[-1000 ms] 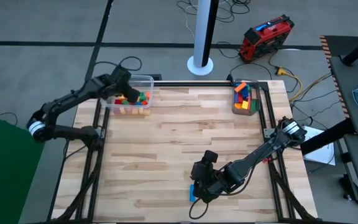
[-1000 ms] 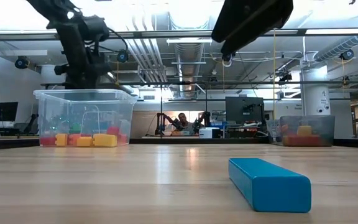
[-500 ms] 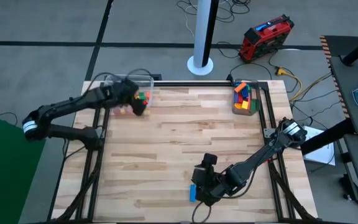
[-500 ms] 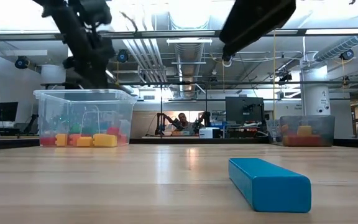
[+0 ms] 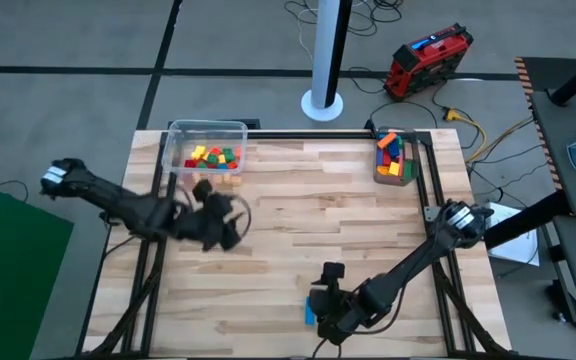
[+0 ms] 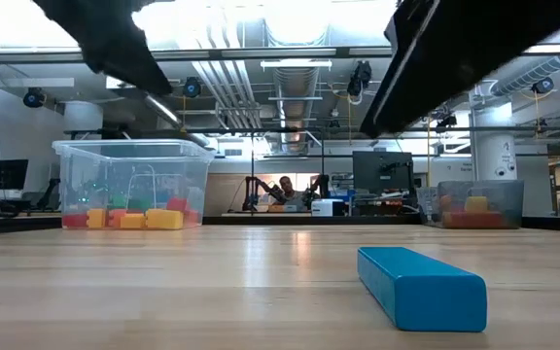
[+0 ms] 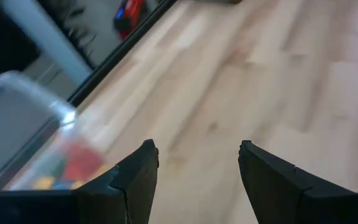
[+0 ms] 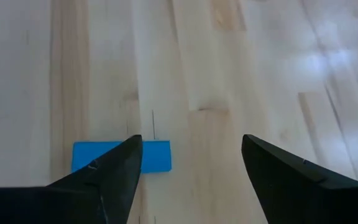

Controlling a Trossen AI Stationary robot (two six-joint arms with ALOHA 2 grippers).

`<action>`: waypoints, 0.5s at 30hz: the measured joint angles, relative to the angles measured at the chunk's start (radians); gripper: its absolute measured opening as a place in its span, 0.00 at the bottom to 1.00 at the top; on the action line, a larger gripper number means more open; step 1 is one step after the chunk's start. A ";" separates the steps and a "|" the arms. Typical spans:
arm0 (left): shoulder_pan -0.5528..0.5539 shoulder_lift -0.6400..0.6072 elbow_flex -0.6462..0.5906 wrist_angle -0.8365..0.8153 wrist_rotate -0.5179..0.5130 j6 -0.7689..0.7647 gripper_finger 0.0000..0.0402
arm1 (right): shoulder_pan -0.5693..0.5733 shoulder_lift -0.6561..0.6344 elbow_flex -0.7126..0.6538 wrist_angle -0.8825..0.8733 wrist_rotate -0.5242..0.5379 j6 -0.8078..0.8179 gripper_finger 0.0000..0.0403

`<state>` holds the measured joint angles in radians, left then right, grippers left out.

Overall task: Sort blocks by size
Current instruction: Put the blue rectangular wooden block into the black bin

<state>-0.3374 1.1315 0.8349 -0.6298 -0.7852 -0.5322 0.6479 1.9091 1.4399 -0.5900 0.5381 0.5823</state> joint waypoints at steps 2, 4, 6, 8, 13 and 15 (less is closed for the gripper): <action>-0.097 0.023 0.000 0.019 -0.052 -0.032 0.50 | 0.000 0.015 0.002 0.012 -0.002 0.000 0.69; -0.181 0.054 -0.002 0.047 -0.112 -0.052 0.50 | 0.000 0.025 0.005 0.013 -0.018 -0.003 0.72; -0.253 0.083 -0.002 0.078 -0.166 -0.065 0.50 | 0.000 0.030 0.006 0.023 -0.048 -0.008 0.76; -0.308 0.108 0.000 0.121 -0.202 -0.081 0.50 | 0.000 0.031 0.010 0.028 -0.087 -0.015 0.79; -0.395 0.177 0.032 0.165 -0.228 -0.117 0.50 | 0.000 0.031 0.026 0.024 -0.227 -0.032 0.84; -0.414 0.202 0.050 0.167 -0.228 -0.117 0.50 | 0.000 0.031 0.027 0.015 -0.278 0.005 0.83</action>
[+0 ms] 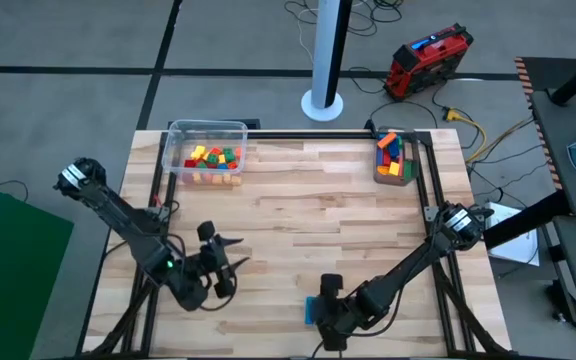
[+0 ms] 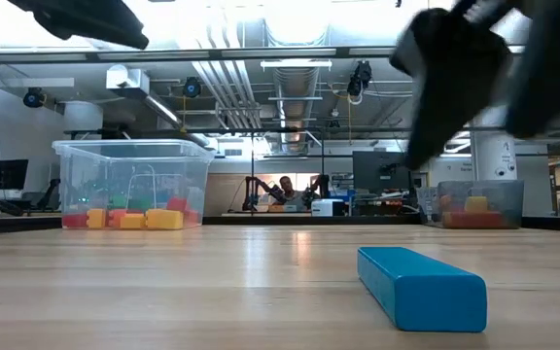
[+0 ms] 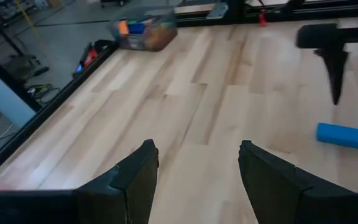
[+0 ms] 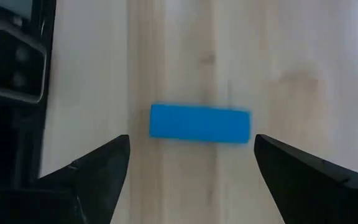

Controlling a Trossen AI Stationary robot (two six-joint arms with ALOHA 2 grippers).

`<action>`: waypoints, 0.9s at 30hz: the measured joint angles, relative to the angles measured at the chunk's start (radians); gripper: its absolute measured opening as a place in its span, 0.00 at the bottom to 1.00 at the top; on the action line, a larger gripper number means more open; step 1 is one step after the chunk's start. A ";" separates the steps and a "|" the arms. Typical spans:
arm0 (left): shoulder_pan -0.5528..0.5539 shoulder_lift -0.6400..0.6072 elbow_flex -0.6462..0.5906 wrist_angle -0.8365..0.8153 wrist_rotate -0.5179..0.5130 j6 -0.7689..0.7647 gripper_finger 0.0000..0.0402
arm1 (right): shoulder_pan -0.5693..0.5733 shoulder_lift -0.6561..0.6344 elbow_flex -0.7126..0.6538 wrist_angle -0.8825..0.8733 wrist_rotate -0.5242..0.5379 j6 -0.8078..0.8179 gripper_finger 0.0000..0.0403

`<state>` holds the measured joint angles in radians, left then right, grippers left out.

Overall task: Sort blocks by size
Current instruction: Put the blue rectangular wooden block into the black bin

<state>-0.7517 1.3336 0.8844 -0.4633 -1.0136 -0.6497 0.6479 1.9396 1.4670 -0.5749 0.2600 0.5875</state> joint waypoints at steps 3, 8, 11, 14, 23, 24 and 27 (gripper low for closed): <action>-0.016 0.039 0.029 -0.002 0.000 0.001 0.50 | 0.005 0.000 0.000 -0.071 -0.096 0.064 0.77; -0.019 0.085 0.082 -0.021 -0.001 0.012 0.50 | 0.051 0.003 -0.007 -0.104 -0.122 0.137 0.56; -0.019 0.105 0.103 -0.023 -0.002 0.025 0.50 | 0.073 0.021 -0.007 -0.063 -0.067 0.145 0.41; -0.020 0.123 0.113 -0.025 -0.002 0.032 0.50 | 0.079 0.062 -0.007 -0.018 -0.004 0.129 0.25; -0.020 0.139 0.117 -0.026 -0.007 0.031 0.50 | 0.051 0.150 0.014 0.028 0.047 0.064 0.04; -0.019 0.140 0.116 -0.025 -0.012 0.031 0.50 | 0.048 0.151 0.017 0.036 0.048 0.045 0.03; -0.019 0.140 0.116 -0.026 -0.017 0.029 0.50 | 0.034 0.150 0.024 0.072 0.058 0.002 0.03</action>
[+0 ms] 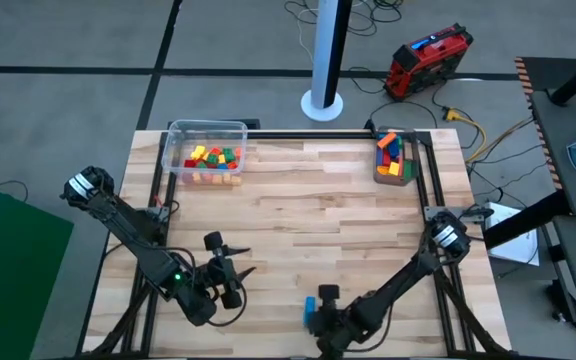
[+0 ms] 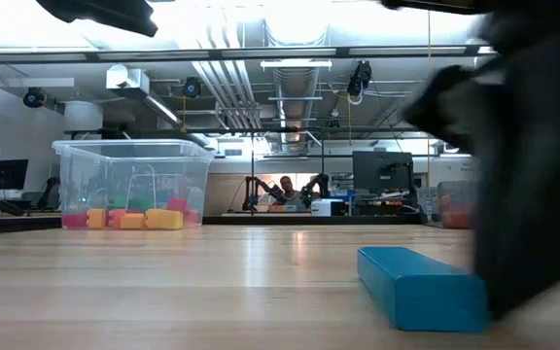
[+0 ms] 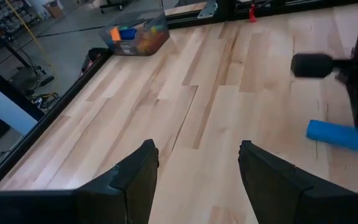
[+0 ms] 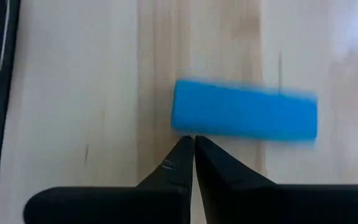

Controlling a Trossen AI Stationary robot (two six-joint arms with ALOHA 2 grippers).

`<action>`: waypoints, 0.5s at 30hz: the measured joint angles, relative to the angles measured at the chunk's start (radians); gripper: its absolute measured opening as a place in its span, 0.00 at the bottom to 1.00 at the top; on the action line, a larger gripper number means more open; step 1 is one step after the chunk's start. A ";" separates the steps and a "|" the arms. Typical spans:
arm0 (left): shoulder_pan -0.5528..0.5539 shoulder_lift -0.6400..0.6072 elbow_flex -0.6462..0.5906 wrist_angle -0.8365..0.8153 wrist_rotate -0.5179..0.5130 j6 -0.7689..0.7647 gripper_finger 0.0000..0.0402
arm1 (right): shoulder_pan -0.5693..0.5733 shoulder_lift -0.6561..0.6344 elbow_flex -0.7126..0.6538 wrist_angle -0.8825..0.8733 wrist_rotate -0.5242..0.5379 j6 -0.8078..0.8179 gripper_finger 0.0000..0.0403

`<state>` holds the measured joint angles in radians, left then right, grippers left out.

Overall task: Sort blocks by size
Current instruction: Put the blue rectangular wooden block into the black bin

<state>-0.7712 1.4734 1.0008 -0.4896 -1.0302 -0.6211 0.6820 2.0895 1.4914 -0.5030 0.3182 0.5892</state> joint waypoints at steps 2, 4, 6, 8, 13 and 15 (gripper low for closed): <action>0.000 0.000 0.000 0.001 0.000 -0.008 0.50 | -0.012 0.001 0.006 0.024 0.037 -0.025 0.03; 0.000 0.000 0.000 0.001 -0.001 -0.016 0.50 | -0.026 0.000 0.008 0.050 0.059 -0.061 0.03; 0.000 0.000 -0.001 0.000 -0.001 -0.020 0.50 | -0.037 0.000 0.011 0.085 0.057 -0.093 0.03; -0.001 0.000 -0.001 0.000 0.000 -0.035 0.50 | -0.048 -0.001 0.011 0.102 0.056 -0.138 0.03; -0.001 0.000 -0.002 0.000 0.000 -0.066 0.50 | -0.082 -0.026 0.010 0.111 0.049 -0.285 0.03; -0.001 0.000 -0.002 0.000 0.000 -0.070 0.50 | -0.093 -0.038 0.010 0.091 0.050 -0.328 0.03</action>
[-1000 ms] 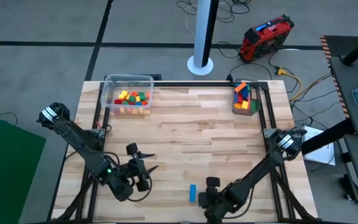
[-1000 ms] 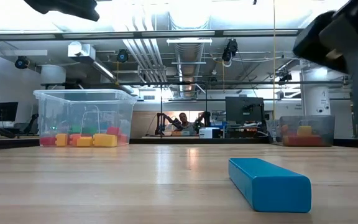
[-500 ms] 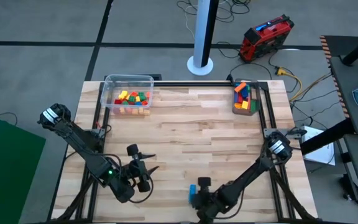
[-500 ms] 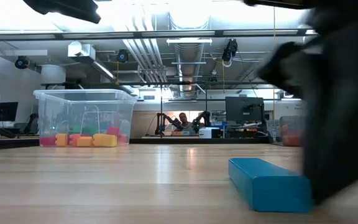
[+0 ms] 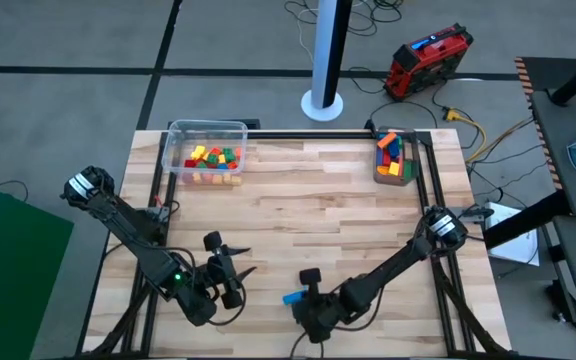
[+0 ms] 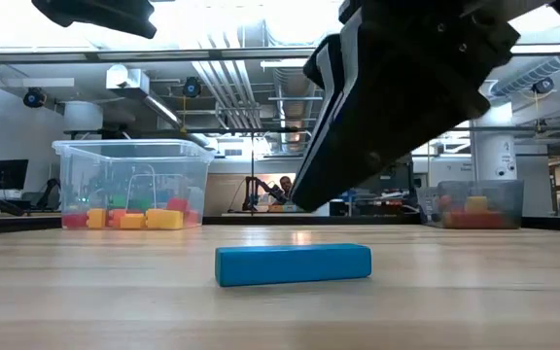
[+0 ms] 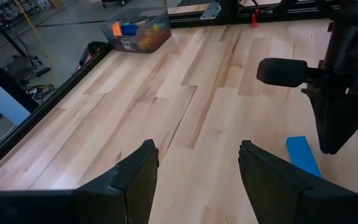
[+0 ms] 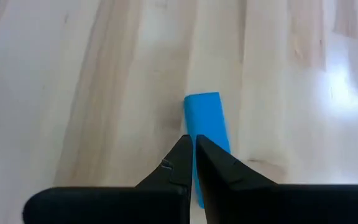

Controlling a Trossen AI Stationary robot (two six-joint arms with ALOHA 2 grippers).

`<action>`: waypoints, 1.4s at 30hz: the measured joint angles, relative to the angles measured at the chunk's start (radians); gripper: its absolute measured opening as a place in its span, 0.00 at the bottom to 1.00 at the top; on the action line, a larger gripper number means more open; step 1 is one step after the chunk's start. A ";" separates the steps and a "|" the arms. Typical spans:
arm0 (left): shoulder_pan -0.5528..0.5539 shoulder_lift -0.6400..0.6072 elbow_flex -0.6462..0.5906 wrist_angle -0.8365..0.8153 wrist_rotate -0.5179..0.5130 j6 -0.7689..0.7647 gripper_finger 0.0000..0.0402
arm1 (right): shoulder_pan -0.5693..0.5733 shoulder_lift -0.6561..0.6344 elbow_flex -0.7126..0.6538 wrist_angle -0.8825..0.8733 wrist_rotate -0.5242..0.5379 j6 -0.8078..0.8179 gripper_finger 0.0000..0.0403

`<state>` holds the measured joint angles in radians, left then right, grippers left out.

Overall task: Sort blocks by size
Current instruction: Put the blue rectangular wooden block into the black bin

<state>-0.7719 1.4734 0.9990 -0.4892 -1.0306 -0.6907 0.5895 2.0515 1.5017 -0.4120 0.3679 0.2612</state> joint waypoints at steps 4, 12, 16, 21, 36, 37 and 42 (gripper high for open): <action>0.000 0.000 0.000 0.000 0.000 -0.001 0.50 | -0.016 -0.002 0.000 -0.004 -0.032 -0.040 0.04; 0.000 0.008 -0.001 0.000 0.000 -0.004 0.50 | -0.069 -0.004 0.000 -0.057 -0.106 -0.054 0.23; 0.000 0.023 -0.001 0.000 0.000 -0.007 0.50 | -0.094 0.004 -0.002 -0.053 -0.108 -0.063 0.42; 0.000 0.043 -0.001 0.000 0.001 -0.007 0.50 | -0.106 0.012 -0.035 -0.006 -0.161 -0.069 0.57; 0.000 0.065 -0.003 0.000 0.000 -0.011 0.50 | -0.103 0.051 -0.041 0.035 -0.184 -0.062 0.20; 0.000 0.065 -0.003 0.001 0.000 -0.011 0.50 | -0.103 0.044 -0.040 0.031 -0.181 -0.072 0.13; 0.000 0.065 -0.003 0.000 0.000 -0.024 0.50 | -0.132 -0.041 -0.028 -0.225 0.039 0.031 0.12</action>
<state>-0.7719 1.5383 0.9962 -0.4889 -1.0306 -0.7144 0.4578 2.0107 1.4736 -0.6369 0.4073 0.2923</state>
